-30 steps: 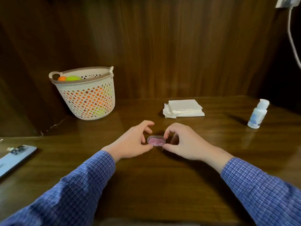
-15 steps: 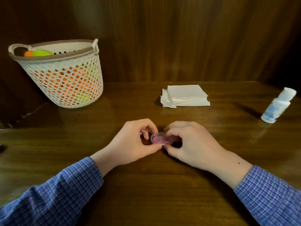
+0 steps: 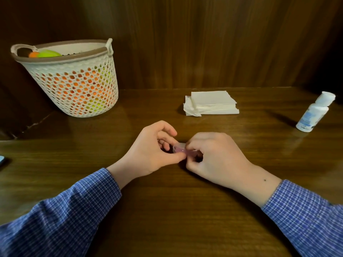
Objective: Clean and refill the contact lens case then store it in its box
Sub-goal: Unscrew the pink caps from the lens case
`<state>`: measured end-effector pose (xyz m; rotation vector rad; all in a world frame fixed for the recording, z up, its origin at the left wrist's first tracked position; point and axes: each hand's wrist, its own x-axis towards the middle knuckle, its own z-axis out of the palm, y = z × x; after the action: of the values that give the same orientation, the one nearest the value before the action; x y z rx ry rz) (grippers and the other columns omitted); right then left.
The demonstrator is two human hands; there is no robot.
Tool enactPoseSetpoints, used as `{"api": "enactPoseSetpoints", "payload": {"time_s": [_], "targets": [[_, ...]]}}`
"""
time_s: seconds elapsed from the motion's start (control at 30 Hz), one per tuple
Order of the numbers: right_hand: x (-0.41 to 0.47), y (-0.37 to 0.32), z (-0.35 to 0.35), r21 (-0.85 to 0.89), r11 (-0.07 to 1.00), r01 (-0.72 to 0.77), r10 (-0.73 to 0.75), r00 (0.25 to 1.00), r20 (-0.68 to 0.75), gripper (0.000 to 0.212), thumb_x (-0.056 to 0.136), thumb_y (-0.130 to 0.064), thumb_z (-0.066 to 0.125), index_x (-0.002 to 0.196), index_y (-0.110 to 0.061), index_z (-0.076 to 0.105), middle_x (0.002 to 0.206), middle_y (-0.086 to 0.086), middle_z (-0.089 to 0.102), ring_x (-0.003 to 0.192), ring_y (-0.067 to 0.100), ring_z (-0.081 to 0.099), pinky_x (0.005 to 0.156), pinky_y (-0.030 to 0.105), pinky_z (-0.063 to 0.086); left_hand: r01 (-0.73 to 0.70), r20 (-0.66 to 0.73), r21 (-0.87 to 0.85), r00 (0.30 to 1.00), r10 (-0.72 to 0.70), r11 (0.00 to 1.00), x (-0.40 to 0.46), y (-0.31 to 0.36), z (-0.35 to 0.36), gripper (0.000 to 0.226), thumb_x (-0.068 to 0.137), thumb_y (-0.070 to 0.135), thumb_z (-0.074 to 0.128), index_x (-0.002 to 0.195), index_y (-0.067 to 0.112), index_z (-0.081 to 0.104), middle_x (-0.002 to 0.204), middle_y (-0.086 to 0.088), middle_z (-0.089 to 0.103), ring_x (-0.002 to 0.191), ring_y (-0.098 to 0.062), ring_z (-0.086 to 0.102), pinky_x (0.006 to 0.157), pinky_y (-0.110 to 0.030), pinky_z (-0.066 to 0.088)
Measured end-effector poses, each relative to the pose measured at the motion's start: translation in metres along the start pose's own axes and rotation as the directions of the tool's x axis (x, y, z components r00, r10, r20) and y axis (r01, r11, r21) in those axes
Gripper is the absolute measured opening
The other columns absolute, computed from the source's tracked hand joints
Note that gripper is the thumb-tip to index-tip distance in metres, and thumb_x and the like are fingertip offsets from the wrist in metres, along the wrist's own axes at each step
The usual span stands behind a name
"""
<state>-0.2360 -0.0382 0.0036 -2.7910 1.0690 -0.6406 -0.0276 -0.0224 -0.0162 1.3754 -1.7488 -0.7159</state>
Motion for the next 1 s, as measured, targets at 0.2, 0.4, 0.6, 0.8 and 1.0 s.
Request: {"api": "enactPoseSetpoints", "payload": {"time_s": [0.2,0.4,0.6,0.8,1.0], "targets": [[-0.002,-0.007,0.006,-0.072,0.997,0.025,-0.029,0.998,-0.051,0.016,0.088,-0.027,0.065,0.080,-0.018,0.075,0.076,-0.005,0.067,0.069,0.012,0.061,0.061,0.033,0.056,0.012,0.042,-0.016,0.999,-0.012,1.000,0.002,-0.002,-0.001,0.052,0.070,0.034,0.093,0.110,0.028,0.060,0.093,0.012,0.080,0.080,-0.012,0.070,0.074,-0.027,0.061],[-0.002,-0.011,0.007,-0.093,0.995,0.036,-0.045,0.995,-0.092,0.017,0.084,-0.020,0.069,0.069,-0.014,0.068,0.069,-0.002,0.065,0.062,0.016,0.059,0.053,0.031,0.051,0.017,0.058,-0.009,0.998,-0.017,1.000,0.004,-0.003,-0.002,0.051,0.069,0.032,0.094,0.107,0.027,0.061,0.093,0.012,0.079,0.078,-0.013,0.069,0.072,-0.023,0.060],[-0.002,-0.012,0.010,-0.113,0.993,0.033,-0.045,0.993,-0.107,0.018,0.088,-0.023,0.068,0.072,-0.013,0.069,0.071,-0.001,0.064,0.064,0.016,0.058,0.055,0.034,0.052,0.019,0.068,-0.035,0.998,-0.017,0.999,0.005,-0.005,-0.001,0.049,0.071,0.019,0.093,0.106,0.021,0.060,0.093,0.008,0.080,0.071,-0.007,0.065,0.069,-0.021,0.059],[0.001,-0.004,0.005,-0.060,0.998,0.036,-0.039,0.998,-0.056,0.018,0.089,-0.035,0.065,0.086,-0.020,0.075,0.082,-0.007,0.065,0.069,0.011,0.059,0.059,0.032,0.054,0.018,0.097,-0.023,0.995,-0.015,1.000,0.006,-0.008,-0.004,0.053,0.072,0.020,0.094,0.112,0.022,0.058,0.097,0.008,0.080,0.077,-0.007,0.068,0.075,-0.024,0.060],[0.005,0.020,-0.003,0.164,0.985,-0.059,0.055,0.998,0.030,0.027,0.086,-0.054,0.057,0.099,-0.039,0.075,0.088,-0.024,0.065,0.084,-0.006,0.059,0.060,0.010,0.045,0.000,0.172,0.048,0.985,-0.008,0.999,0.007,-0.007,-0.006,0.063,0.071,0.026,0.094,0.121,0.030,0.055,0.104,0.016,0.077,0.093,-0.010,0.072,0.083,-0.025,0.059]]}}
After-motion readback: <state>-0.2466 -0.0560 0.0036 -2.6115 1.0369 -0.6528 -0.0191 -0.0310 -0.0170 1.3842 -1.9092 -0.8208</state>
